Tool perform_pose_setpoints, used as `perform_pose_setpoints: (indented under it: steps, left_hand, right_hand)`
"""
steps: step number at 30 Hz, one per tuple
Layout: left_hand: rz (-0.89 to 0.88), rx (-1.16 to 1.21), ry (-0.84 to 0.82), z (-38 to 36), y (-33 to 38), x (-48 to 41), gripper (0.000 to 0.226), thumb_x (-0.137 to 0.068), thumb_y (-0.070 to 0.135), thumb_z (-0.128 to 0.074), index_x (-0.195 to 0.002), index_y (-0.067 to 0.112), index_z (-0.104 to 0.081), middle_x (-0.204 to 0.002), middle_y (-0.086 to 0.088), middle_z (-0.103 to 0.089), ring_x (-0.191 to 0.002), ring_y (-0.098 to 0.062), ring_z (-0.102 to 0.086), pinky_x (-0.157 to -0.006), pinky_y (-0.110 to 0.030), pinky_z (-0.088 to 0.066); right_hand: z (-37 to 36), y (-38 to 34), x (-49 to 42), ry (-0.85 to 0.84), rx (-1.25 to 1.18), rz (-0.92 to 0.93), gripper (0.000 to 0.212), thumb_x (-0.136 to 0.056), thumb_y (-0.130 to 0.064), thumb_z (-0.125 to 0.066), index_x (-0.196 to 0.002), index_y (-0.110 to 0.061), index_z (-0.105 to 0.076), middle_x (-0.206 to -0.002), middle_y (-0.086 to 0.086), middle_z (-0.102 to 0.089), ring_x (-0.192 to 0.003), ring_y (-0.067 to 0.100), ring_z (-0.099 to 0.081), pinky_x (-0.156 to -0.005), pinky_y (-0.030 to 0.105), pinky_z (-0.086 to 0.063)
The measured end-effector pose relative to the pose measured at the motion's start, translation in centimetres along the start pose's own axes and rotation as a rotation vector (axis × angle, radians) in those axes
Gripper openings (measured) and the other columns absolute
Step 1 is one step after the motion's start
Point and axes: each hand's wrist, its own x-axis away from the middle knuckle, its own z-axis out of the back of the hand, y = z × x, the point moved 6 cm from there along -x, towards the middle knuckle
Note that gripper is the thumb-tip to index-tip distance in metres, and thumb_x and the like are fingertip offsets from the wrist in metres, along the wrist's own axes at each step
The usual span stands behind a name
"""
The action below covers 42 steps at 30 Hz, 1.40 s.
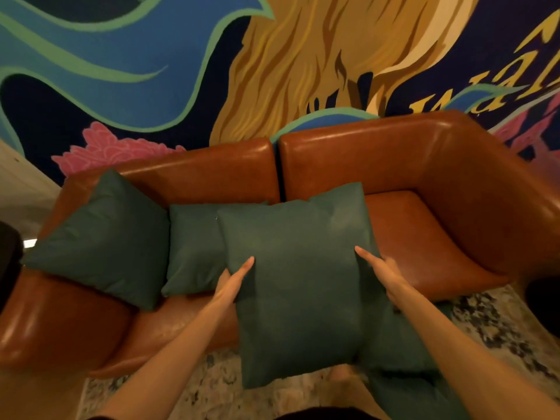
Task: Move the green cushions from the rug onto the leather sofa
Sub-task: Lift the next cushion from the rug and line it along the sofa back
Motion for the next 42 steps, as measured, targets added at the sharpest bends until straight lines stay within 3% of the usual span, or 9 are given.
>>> perform_pose_setpoints:
  steps: [5, 11, 17, 24, 29, 32, 34, 37, 42]
  left_hand:
    - [0.014, -0.067, 0.013, -2.9, 4.0, -2.9, 0.077, -0.063, 0.054, -0.080, -0.126, 0.019, -0.053, -0.123, 0.000, -0.065, -0.110, -0.020, -0.062, -0.094, -0.044, -0.052]
    - [0.150, -0.103, -0.003, -5.2, 5.6, -6.6, 0.059, -0.074, 0.048, -0.075, -0.122, 0.025, -0.049, -0.122, 0.001, -0.063, -0.104, -0.025, -0.064, -0.079, -0.051, -0.057]
    - [0.206, -0.095, 0.053, -5.9, 5.8, -13.2, 0.055, -0.081, 0.037, -0.072, -0.126, 0.020, -0.045, -0.122, -0.002, -0.057, -0.116, -0.032, -0.056, -0.079, -0.047, -0.053]
    - [0.274, -0.176, 0.036, -5.3, 6.4, -22.1, 0.092, -0.051, 0.068, -0.075, -0.129, 0.026, -0.049, -0.126, 0.002, -0.061, -0.111, -0.023, -0.059, -0.067, -0.033, -0.053]
    - [0.351, -0.277, 0.055, -6.6, 5.4, -29.2, 0.066, -0.077, 0.053, -0.069, -0.130, 0.019, -0.048, -0.130, -0.004, -0.058, -0.116, -0.029, -0.057, -0.080, -0.041, -0.052]
    - [0.389, -0.331, 0.018, -8.0, 4.1, -33.1, 0.065, -0.081, 0.050, -0.067, -0.132, 0.017, -0.047, -0.132, -0.007, -0.056, -0.117, -0.030, -0.056, -0.074, -0.038, -0.049]
    - [0.399, -0.381, -0.005, -8.8, 3.4, -35.2, 0.066, -0.080, 0.052, -0.066, -0.133, 0.018, -0.046, -0.133, -0.007, -0.056, -0.118, -0.030, -0.056, -0.071, -0.036, -0.049]
    - [0.403, -0.487, -0.023, -9.5, 2.5, -37.9, 0.074, -0.076, 0.060, -0.065, -0.133, 0.018, -0.046, -0.135, -0.009, -0.055, -0.119, -0.031, -0.056, -0.080, -0.040, -0.056]
    - [0.383, -0.649, -0.012, -9.2, 0.7, -42.0, 0.093, -0.062, 0.077, -0.062, -0.132, 0.017, -0.048, -0.132, -0.011, -0.057, -0.116, -0.035, -0.058, -0.089, -0.047, -0.055]
  right_hand:
    - [2.0, -2.7, -7.4, -0.077, -0.014, -0.025, 0.085, -0.042, -0.061, -0.085, -0.110, -0.011, -0.071, -0.099, 0.010, -0.075, -0.089, 0.030, -0.072, -0.089, 0.051, -0.056]
    - [0.7, -9.5, -12.1, -0.080, 0.052, -0.013, 0.068, -0.081, -0.042, -0.070, -0.137, -0.008, -0.049, -0.114, 0.002, -0.053, -0.112, 0.032, -0.056, -0.096, 0.040, -0.046]
    - [-1.2, -6.0, -26.5, -0.119, 0.183, -0.068, 0.100, -0.053, -0.080, -0.069, -0.126, -0.012, -0.061, -0.119, 0.011, -0.069, -0.107, 0.031, -0.066, -0.099, 0.049, -0.050]
    - [-4.7, -5.2, -32.6, -0.008, 0.299, -0.241, 0.116, -0.038, -0.086, -0.069, -0.124, -0.009, -0.063, -0.120, 0.013, -0.067, -0.109, 0.035, -0.064, -0.099, 0.049, -0.050]
    - [-8.2, -7.0, -34.3, 0.034, 0.316, -0.292, 0.083, -0.071, -0.062, -0.070, -0.129, -0.005, -0.058, -0.127, 0.016, -0.063, -0.114, 0.035, -0.060, -0.102, 0.047, -0.047]
    - [-9.5, -5.8, -37.0, 0.026, 0.290, -0.313, 0.092, -0.064, -0.064, -0.074, -0.135, -0.009, -0.054, -0.131, 0.014, -0.060, -0.116, 0.035, -0.059, -0.101, 0.043, -0.046]
    - [-10.4, -4.8, -38.5, 0.023, 0.280, -0.339, 0.100, -0.059, -0.068, -0.075, -0.137, -0.009, -0.051, -0.134, 0.015, -0.057, -0.119, 0.036, -0.056, -0.105, 0.046, -0.043]
    - [-10.9, -3.4, -40.9, 0.034, 0.308, -0.357, 0.066, -0.089, -0.042, -0.063, -0.139, -0.003, -0.045, -0.139, 0.015, -0.051, -0.128, 0.037, -0.048, -0.109, 0.042, -0.035]
    - [-12.0, 0.5, -45.0, 0.094, 0.381, -0.400, 0.075, -0.085, -0.052, -0.063, -0.138, -0.001, -0.045, -0.140, 0.023, -0.049, -0.126, 0.042, -0.048, -0.108, 0.047, -0.038]
